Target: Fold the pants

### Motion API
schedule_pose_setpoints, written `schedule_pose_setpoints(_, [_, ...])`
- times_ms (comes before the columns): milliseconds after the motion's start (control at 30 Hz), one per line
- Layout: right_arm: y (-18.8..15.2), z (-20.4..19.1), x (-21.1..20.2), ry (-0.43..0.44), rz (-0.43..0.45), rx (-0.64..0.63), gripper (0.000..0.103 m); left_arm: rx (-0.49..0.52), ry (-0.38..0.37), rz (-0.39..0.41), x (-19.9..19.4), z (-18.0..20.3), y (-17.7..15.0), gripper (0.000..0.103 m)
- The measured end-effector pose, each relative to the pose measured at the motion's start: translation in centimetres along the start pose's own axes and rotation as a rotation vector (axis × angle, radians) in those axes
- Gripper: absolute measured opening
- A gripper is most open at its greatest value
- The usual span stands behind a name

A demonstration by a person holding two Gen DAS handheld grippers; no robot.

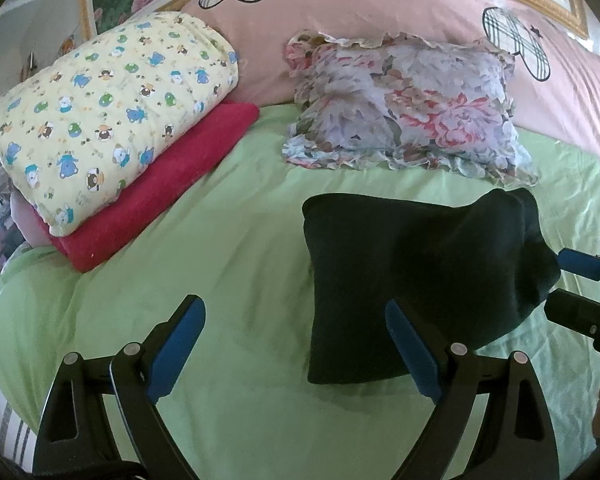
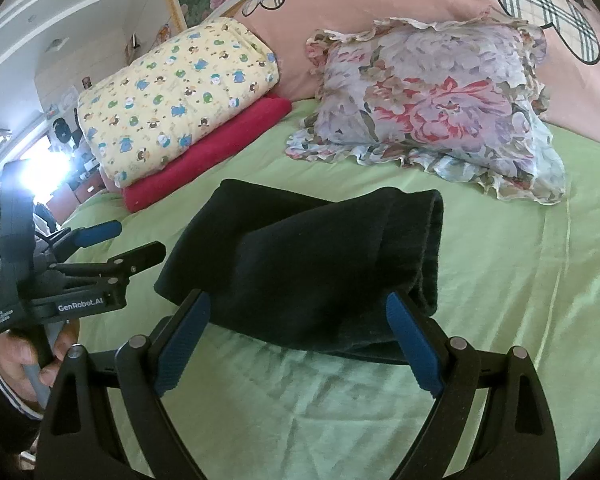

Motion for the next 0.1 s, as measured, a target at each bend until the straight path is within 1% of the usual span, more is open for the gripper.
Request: schedule_pose_setpoints(100, [-0.03,0.29,-0.22,-0.005,-0.001,0.008,0.090,-0.014,-0.001,-0.017,0.06,0.06,0.19,0.093])
Point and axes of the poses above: each gripper's, at about its wrist camera, not at the fingertips, and x roughly the way its jaws point, z to its right, y to its top, the point moved 6 cm from there along x, roughly the way its jaws point, and after that the axes turned 13 degrees about -x, right-handed, at the moved point
